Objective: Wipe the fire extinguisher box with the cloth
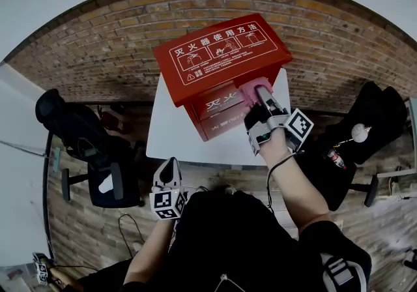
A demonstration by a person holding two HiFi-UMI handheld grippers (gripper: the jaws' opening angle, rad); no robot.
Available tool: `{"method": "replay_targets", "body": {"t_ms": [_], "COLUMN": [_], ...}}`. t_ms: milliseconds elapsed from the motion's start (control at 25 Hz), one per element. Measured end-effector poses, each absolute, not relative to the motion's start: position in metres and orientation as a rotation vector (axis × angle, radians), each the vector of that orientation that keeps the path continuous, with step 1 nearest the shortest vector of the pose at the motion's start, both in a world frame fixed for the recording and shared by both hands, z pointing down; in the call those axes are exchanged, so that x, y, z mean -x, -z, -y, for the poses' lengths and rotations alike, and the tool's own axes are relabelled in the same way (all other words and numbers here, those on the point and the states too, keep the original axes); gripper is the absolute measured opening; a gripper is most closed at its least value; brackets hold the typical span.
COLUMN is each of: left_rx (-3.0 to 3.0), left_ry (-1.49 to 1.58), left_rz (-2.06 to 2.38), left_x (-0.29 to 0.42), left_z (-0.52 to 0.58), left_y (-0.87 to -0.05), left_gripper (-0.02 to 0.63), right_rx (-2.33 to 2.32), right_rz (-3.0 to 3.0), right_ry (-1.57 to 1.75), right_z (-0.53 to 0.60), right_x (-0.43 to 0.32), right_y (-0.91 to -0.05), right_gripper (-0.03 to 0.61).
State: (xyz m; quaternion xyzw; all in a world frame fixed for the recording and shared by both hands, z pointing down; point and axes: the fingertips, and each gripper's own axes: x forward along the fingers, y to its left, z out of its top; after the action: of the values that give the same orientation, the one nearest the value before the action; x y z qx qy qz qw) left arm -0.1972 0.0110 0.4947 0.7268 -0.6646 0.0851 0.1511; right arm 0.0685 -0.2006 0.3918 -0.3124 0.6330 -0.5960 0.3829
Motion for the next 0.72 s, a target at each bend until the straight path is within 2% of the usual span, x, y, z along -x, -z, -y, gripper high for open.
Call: {"method": "replay_targets", "body": {"t_ms": [440, 720], "left_rx": [-2.190, -2.235], "left_ry": [-0.235, -0.247], "left_rz": [1.757, 1.679], "left_x": [0.232, 0.227], "left_z": [0.019, 0.033], "left_y": [-0.484, -0.489], "left_gripper": [0.028, 0.028], "right_rx": [0.831, 0.760], "right_rz": [-1.623, -1.639], "right_ry": [1.472, 1.425], "right_z": [0.198, 0.196], "right_x": [-0.065, -0.059], "right_y": [-0.369, -0.355], "right_gripper": [0.107, 0.107]}}
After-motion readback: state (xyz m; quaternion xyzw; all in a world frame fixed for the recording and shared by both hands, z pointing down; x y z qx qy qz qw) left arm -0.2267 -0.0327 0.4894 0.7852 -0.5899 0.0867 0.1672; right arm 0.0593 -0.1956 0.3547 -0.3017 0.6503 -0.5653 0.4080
